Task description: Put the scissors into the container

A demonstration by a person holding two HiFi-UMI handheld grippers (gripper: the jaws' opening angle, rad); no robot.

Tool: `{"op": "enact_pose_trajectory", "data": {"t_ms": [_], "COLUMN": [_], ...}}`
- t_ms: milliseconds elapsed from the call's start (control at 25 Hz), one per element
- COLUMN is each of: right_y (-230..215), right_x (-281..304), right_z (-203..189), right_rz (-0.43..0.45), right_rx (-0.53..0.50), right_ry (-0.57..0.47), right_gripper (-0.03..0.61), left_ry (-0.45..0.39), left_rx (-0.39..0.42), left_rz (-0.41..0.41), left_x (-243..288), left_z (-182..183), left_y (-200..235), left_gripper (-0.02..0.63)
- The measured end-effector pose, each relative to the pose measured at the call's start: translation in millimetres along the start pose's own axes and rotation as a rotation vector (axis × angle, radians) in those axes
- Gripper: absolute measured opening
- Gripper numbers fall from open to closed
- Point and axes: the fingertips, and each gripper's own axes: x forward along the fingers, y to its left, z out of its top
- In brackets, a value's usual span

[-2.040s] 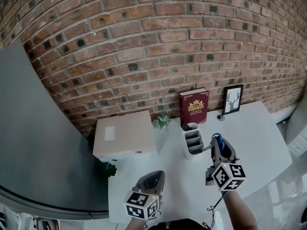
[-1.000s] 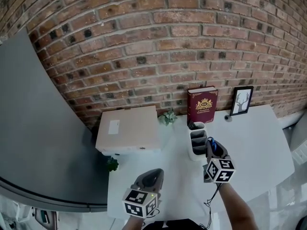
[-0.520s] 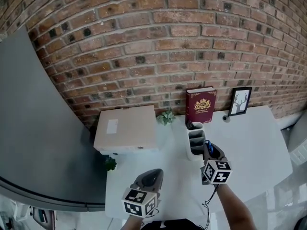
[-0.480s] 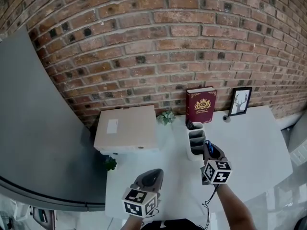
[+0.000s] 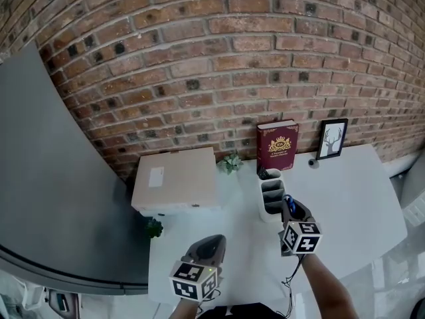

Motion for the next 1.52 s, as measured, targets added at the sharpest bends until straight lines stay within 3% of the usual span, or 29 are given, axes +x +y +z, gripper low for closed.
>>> {"op": "enact_pose_trajectory", "data": {"t_ms": [440,880,1040,1160,1520], "right_y": [2.4,6.7,14.8,24.0,53.7], "right_x": [-16.1,-53.9,-70.8,-85.1,-116.6], "right_z": [-1.9,-6.2,-0.8,3.9,7.1], "right_rz": [0.012,-0.020,-0.028,-0.037,-0.026], "right_rx": [-0.010,0.021,0.025,0.023,0.032], "right_ry": [-0.004,-0.015,-0.035,-0.058,-0.055], "right_gripper": [0.132,0.147,0.135,0.076,0.039], "left_ry": [0.012,0.014,0.011,0.006,-0.017], "left_rx": [-0.005,-0.001,0.002,0.010,0.027], "left_rz": [-0.023,-0.068,-0.075,-0.070,-0.047], "left_x": [4.8,7.7,8.1,8.4,10.8], "left_z": [-6.7,-9.3,-6.9,-5.2,0.6], "left_y": [-2.8,-13.5,-14.4,-12.1,1.7], "left_gripper": [0.020,0.020,0.020,0.020,0.020]}}
